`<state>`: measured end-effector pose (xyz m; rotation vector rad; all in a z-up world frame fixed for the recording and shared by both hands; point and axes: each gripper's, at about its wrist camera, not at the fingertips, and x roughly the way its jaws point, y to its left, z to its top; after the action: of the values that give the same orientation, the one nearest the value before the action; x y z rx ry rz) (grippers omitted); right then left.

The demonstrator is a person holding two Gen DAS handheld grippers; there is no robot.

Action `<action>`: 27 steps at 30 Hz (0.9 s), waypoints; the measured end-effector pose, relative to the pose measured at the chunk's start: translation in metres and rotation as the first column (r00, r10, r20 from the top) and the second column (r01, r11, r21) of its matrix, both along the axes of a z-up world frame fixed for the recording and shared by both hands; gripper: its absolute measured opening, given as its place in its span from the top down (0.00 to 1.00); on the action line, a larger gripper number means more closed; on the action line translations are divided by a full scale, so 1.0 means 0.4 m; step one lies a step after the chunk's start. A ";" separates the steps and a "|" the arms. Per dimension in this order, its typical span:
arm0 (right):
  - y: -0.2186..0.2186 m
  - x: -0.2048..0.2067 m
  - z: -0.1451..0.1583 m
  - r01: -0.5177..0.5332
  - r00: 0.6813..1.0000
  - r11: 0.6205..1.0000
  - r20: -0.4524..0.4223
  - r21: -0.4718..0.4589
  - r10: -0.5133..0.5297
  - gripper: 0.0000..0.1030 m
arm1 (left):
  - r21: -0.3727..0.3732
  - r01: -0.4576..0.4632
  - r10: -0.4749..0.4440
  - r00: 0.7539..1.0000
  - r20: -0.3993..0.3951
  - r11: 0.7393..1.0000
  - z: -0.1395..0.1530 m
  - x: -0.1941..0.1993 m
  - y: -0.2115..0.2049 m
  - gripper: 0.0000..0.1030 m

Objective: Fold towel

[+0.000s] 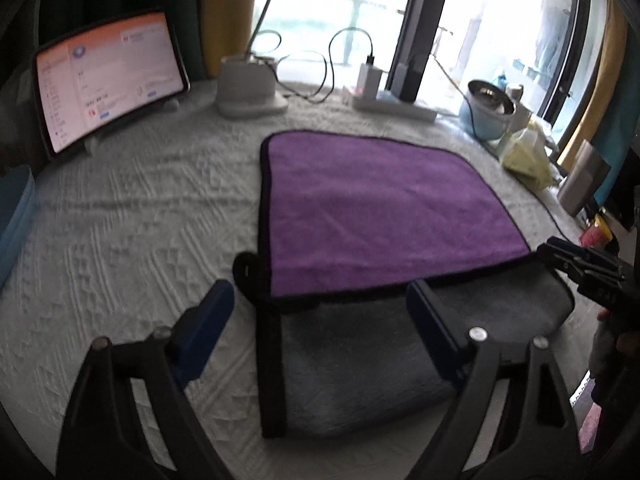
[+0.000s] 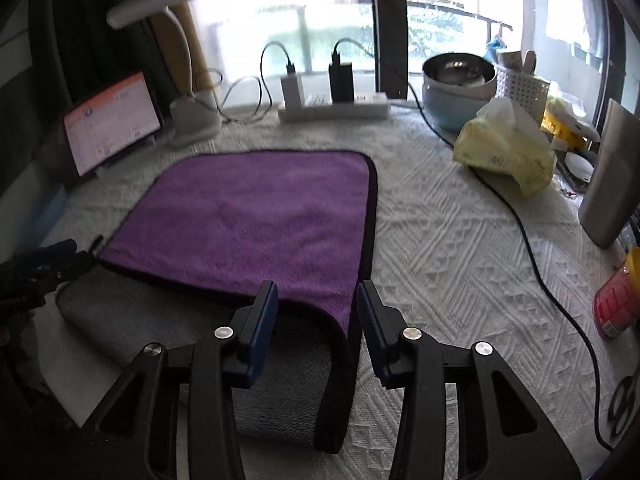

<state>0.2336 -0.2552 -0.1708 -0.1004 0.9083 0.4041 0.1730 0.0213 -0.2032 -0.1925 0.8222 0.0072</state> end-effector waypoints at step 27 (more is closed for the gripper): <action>0.067 -0.063 -0.010 -0.108 0.993 0.991 0.029 -0.081 0.111 0.87 | 0.084 0.090 -0.090 0.996 0.001 0.992 -0.025 -0.037 -0.043 0.80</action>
<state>0.2085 -0.2284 -0.1749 -0.2304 0.8883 0.4671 0.1580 0.0041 -0.2132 -0.0765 0.8236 -0.0433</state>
